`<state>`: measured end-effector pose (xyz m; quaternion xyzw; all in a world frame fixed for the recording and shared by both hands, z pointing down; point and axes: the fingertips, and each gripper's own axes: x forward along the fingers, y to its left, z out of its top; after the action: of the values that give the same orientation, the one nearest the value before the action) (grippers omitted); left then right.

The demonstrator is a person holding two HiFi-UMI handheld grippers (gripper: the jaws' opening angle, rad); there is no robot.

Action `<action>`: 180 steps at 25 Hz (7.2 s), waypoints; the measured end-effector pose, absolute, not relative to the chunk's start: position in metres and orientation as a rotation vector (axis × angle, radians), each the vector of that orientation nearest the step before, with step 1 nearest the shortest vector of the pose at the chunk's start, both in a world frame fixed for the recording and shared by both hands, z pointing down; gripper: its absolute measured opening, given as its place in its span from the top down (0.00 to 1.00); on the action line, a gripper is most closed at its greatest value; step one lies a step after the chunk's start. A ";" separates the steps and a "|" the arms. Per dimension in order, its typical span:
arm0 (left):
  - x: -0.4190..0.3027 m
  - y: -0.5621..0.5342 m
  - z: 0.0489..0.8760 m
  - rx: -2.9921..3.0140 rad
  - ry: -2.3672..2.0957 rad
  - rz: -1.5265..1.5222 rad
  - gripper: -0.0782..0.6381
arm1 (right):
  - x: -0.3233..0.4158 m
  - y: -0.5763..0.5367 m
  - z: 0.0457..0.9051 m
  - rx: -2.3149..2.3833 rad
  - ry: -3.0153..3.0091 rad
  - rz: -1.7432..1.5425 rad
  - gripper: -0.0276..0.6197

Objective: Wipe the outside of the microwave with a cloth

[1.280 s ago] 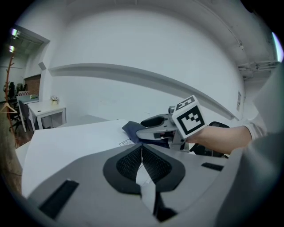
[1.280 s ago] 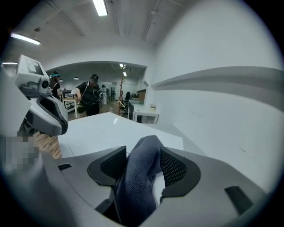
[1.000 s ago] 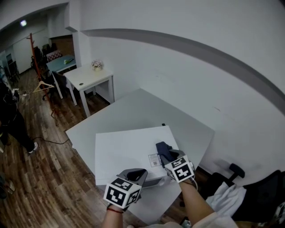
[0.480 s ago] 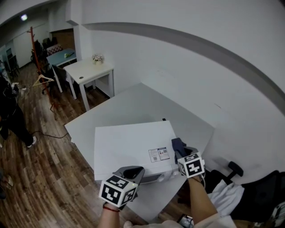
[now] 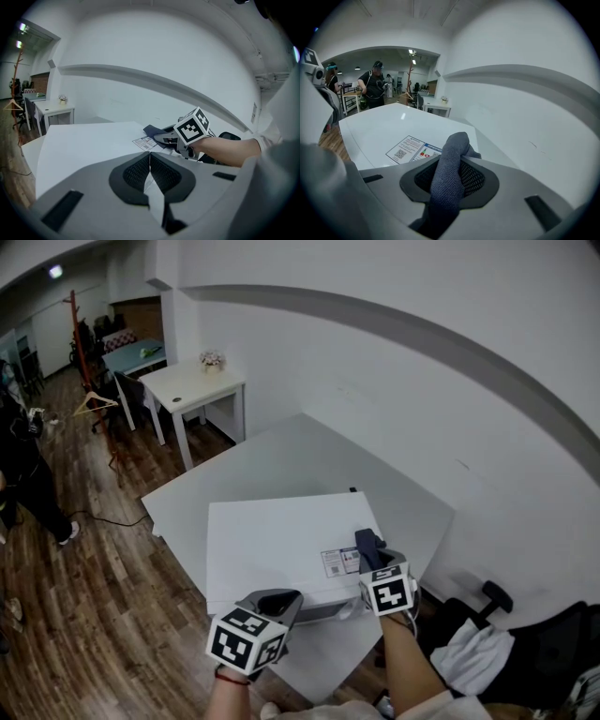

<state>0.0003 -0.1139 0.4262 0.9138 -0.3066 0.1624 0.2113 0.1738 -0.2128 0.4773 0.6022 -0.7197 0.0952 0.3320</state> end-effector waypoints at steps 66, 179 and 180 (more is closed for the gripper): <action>-0.196 -0.079 0.448 2.291 -1.190 0.459 0.89 | -0.174 -0.175 0.479 0.986 -2.288 0.135 0.79; -0.066 -0.187 0.440 2.332 -1.093 0.465 0.89 | 0.065 -0.359 0.476 1.409 -2.070 0.337 0.79; -0.070 -0.186 0.441 2.329 -1.096 0.461 0.89 | 0.059 -0.359 0.477 1.401 -2.075 0.340 0.79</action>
<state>-0.0698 -0.1860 0.4407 0.8599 -0.4047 0.1704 0.2602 0.0591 -0.3588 0.4769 0.5285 -0.7827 0.1283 0.3025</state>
